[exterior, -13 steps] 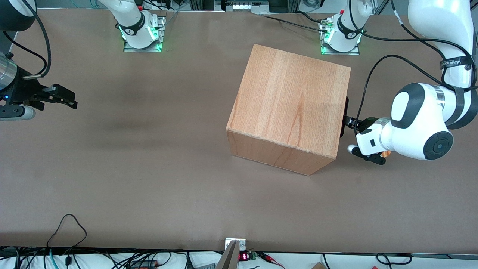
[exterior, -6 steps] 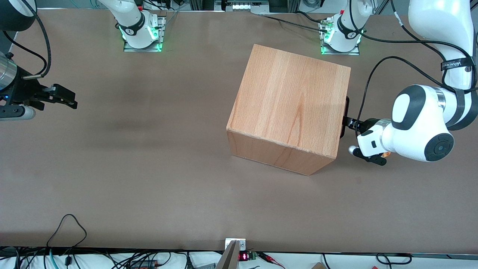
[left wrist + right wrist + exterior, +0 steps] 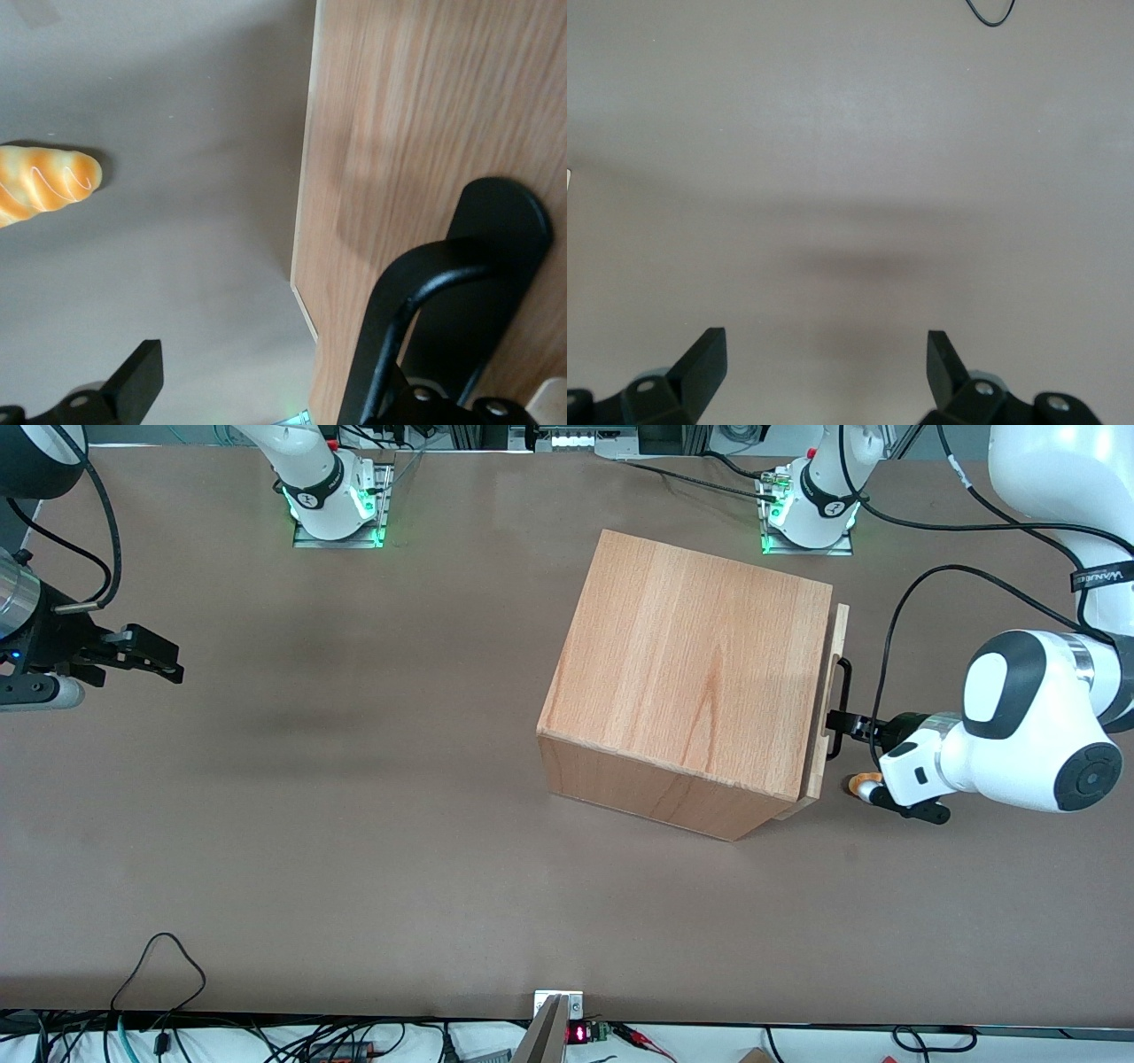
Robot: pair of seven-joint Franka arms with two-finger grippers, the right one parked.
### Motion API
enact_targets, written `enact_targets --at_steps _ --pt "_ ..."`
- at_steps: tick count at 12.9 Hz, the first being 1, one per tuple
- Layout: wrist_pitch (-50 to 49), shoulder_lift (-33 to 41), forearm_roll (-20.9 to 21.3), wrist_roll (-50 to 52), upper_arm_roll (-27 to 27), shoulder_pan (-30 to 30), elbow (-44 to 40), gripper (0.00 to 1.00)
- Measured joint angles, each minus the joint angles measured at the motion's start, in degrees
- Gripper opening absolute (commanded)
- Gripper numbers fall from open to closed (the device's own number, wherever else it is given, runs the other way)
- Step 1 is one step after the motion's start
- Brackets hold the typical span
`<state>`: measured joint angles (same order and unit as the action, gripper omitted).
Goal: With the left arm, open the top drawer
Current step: 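Pull the handle with the left gripper, sliding the drawer out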
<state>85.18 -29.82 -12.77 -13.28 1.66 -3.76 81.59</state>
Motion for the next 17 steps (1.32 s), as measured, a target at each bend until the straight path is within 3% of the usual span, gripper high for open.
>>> enact_targets --at_steps 9,17 --pt "3.8 -0.1 0.0 0.0 0.1 0.9 -0.4 1.0" --pt "5.7 -0.1 0.0 0.0 0.2 6.4 -0.6 1.0"
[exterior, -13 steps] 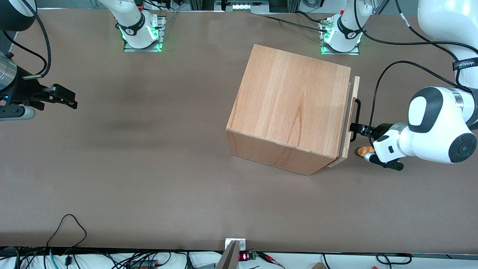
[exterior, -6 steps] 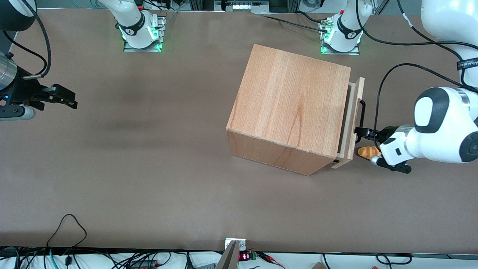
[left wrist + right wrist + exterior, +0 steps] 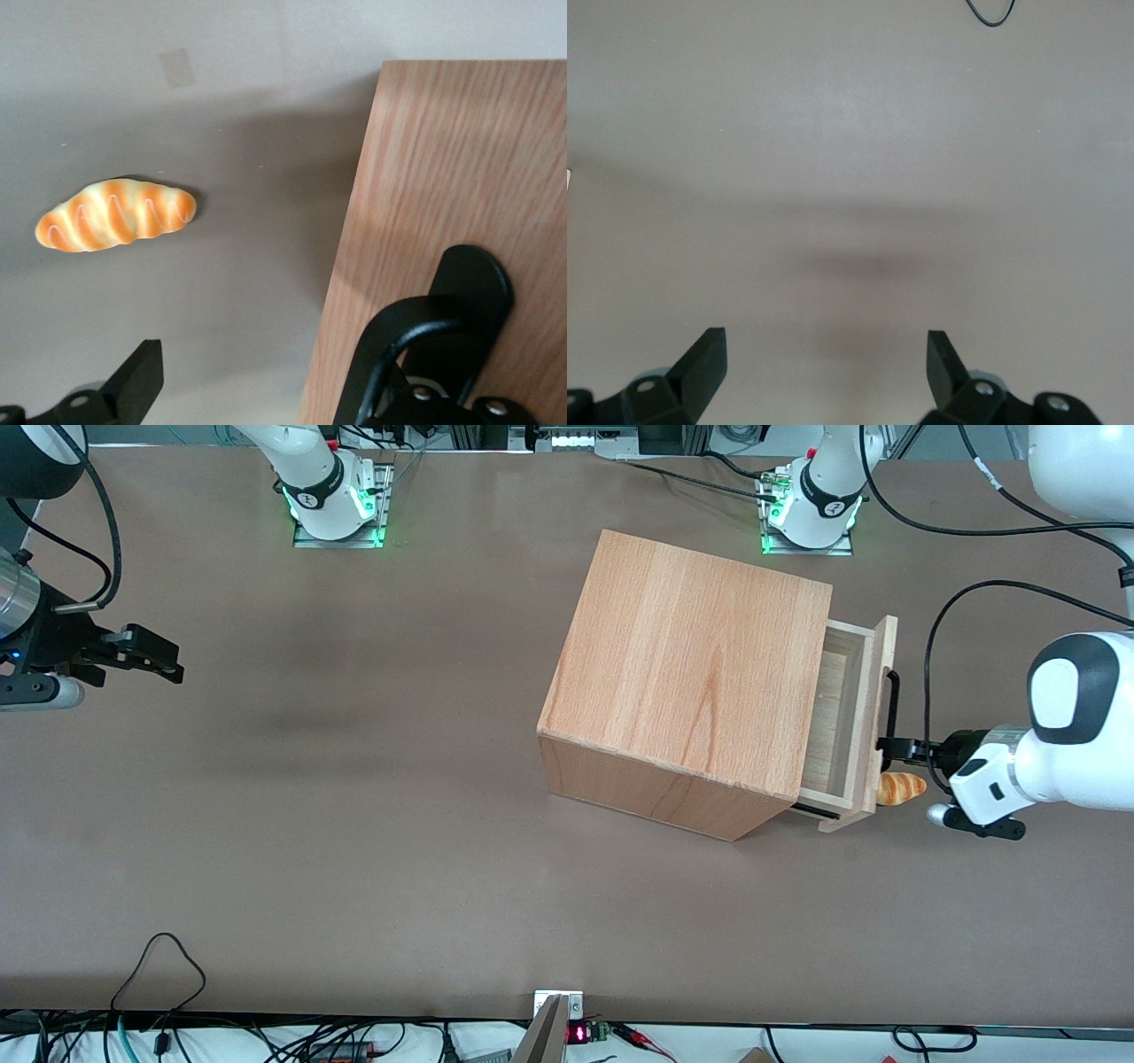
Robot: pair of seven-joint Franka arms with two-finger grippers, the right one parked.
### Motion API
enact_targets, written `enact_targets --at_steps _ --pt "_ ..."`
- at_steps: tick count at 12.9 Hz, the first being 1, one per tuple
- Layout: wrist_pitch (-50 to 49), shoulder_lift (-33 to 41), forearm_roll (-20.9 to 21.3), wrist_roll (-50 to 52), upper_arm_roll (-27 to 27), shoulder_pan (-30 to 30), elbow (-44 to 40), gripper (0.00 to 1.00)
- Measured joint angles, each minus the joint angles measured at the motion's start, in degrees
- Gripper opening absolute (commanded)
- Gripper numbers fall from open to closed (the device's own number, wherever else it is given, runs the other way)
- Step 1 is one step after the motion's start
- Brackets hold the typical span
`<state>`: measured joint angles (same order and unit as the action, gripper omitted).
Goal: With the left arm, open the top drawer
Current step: 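Pull the handle with the left gripper, sliding the drawer out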
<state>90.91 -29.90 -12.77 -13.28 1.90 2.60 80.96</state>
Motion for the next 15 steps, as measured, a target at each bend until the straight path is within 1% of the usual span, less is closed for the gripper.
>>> enact_targets --at_steps 4,15 --pt "0.3 0.0 0.0 -1.9 0.0 2.7 -0.1 1.0" --pt "1.0 -0.1 0.0 -2.1 0.0 6.7 -0.3 1.0"
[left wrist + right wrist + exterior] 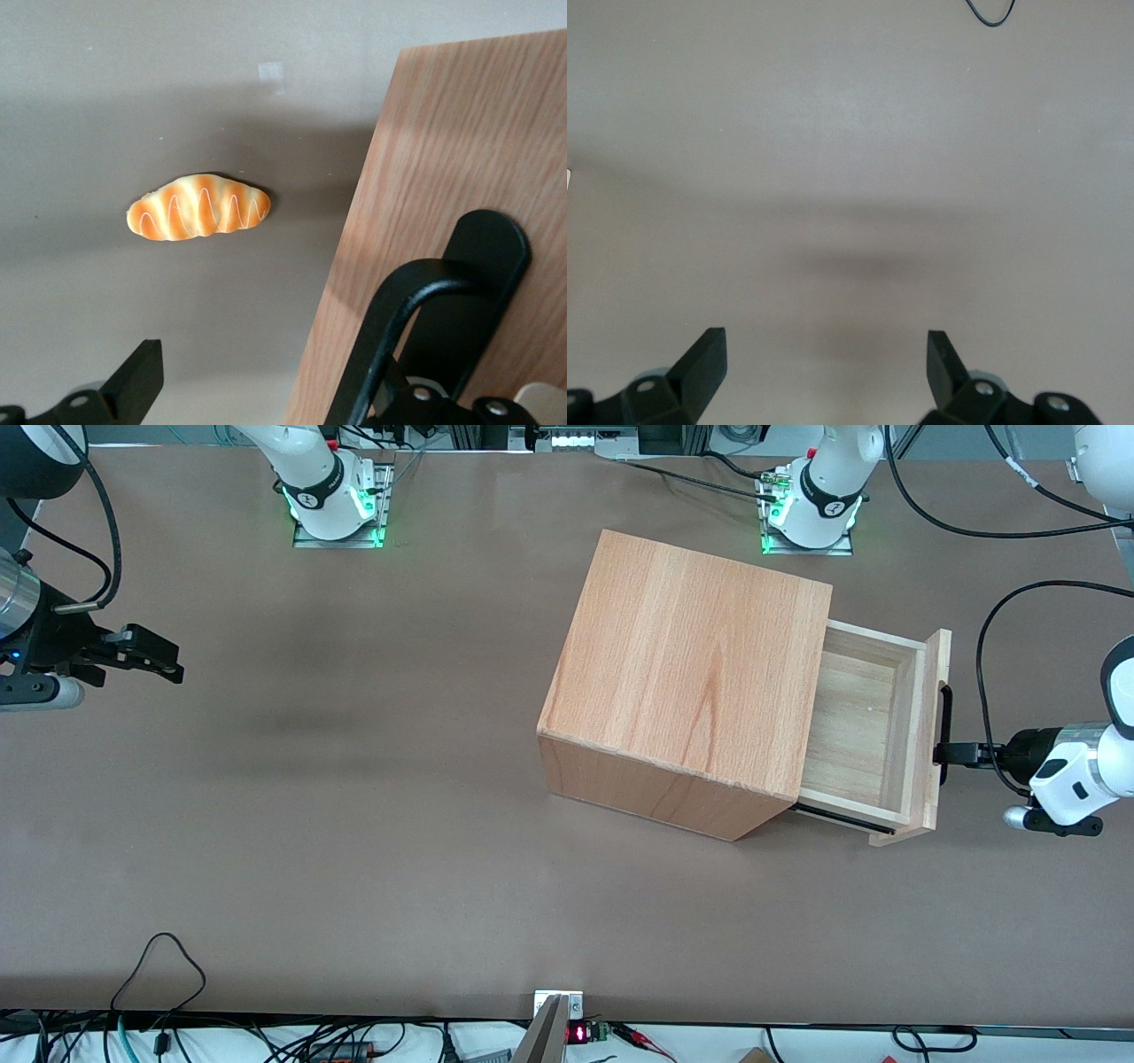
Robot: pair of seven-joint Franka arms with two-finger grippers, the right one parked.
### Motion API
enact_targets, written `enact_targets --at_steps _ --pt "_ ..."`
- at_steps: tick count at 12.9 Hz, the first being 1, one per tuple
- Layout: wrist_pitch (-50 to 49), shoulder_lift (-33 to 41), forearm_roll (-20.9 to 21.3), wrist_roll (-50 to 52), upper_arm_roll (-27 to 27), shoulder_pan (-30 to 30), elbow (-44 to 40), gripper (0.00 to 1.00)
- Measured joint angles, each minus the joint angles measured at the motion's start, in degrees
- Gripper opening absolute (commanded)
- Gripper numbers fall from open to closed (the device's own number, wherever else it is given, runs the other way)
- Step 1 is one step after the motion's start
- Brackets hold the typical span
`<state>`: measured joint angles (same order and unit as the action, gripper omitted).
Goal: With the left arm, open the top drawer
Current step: 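Pull the handle with the left gripper, sliding the drawer out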
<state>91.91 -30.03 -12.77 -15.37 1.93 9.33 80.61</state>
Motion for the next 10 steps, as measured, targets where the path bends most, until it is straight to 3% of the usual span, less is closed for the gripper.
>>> enact_targets --at_steps 10 --pt "0.9 -1.2 0.0 -0.5 0.0 5.2 -1.6 1.0"
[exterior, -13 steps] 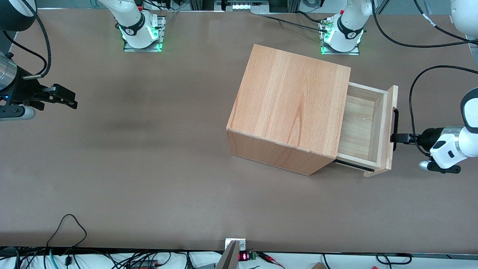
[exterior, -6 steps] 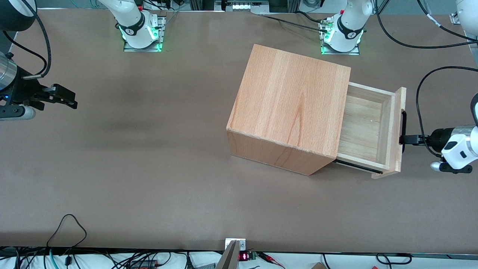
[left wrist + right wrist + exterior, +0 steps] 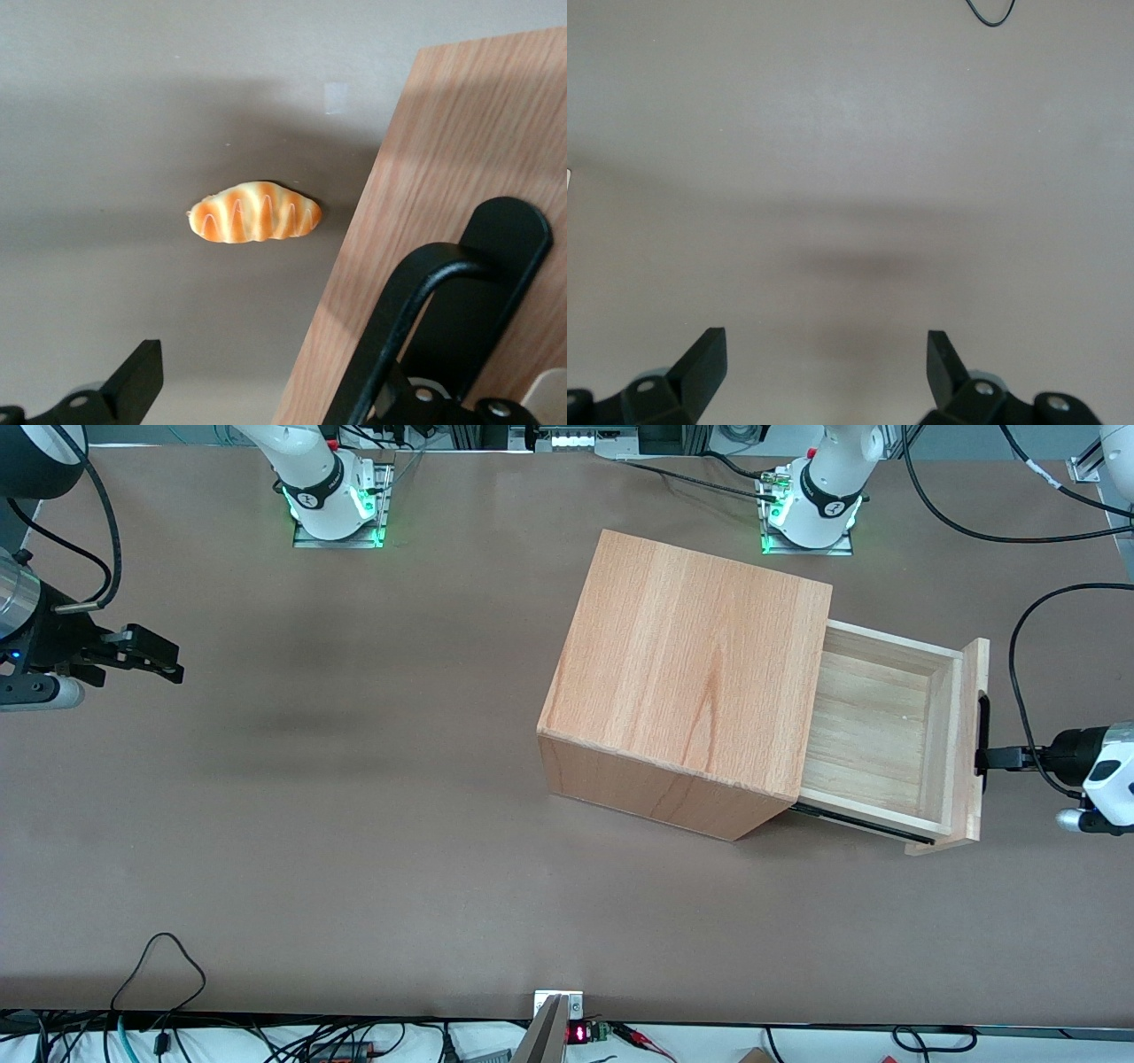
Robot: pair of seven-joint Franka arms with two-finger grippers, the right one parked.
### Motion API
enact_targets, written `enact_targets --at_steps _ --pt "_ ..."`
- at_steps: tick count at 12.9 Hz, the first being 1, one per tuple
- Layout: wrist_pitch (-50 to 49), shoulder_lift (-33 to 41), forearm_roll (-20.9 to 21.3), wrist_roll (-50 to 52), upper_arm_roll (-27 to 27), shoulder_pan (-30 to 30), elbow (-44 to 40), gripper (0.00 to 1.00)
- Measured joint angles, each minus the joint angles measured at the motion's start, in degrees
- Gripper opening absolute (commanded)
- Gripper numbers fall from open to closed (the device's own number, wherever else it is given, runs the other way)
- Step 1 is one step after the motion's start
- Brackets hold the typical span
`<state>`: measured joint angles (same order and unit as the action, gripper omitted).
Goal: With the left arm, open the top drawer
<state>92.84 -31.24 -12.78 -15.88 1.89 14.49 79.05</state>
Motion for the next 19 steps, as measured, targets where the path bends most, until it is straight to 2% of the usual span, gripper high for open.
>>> enact_targets --at_steps 12,19 --pt "0.5 -0.2 -1.4 -0.6 -1.0 3.2 -0.6 1.0" --pt "0.6 -0.2 -1.4 -7.0 -1.1 3.5 -1.1 1.0"
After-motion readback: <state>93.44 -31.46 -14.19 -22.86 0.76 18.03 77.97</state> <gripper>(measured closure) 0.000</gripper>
